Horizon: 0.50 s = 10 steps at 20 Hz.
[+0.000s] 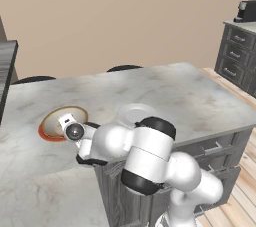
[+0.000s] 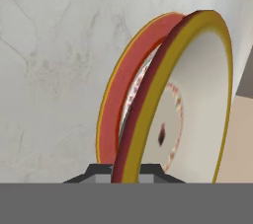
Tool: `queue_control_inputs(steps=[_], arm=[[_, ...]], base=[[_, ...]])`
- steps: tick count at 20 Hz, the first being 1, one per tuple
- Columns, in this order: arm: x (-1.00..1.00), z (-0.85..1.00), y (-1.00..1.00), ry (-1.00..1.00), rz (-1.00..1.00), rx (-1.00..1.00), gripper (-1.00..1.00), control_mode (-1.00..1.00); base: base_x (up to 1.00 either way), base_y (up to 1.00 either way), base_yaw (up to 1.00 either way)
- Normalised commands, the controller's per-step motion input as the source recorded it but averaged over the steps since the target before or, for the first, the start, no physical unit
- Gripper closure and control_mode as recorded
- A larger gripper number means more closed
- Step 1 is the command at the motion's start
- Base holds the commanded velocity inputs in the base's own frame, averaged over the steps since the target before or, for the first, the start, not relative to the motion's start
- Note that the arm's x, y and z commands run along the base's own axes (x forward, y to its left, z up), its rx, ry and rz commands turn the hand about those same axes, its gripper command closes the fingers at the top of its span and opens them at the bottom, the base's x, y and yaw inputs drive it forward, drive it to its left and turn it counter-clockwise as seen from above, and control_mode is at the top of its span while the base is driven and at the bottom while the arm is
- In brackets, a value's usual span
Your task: Move the bowls from the cabinet to the plates on the dining table.
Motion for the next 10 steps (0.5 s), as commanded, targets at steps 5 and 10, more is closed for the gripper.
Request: queue_control_inputs(steps=[5, 10], arm=[[0.36, 0.0, 0.0, 0.0, 0.0, 0.02, 1.0, -1.0], [0.32, -0.04, 0.01, 0.03, 0.0, 0.07, 1.0, -1.0]], base=[[0.0, 0.0, 0.0], [0.0, 0.0, 0.0]])
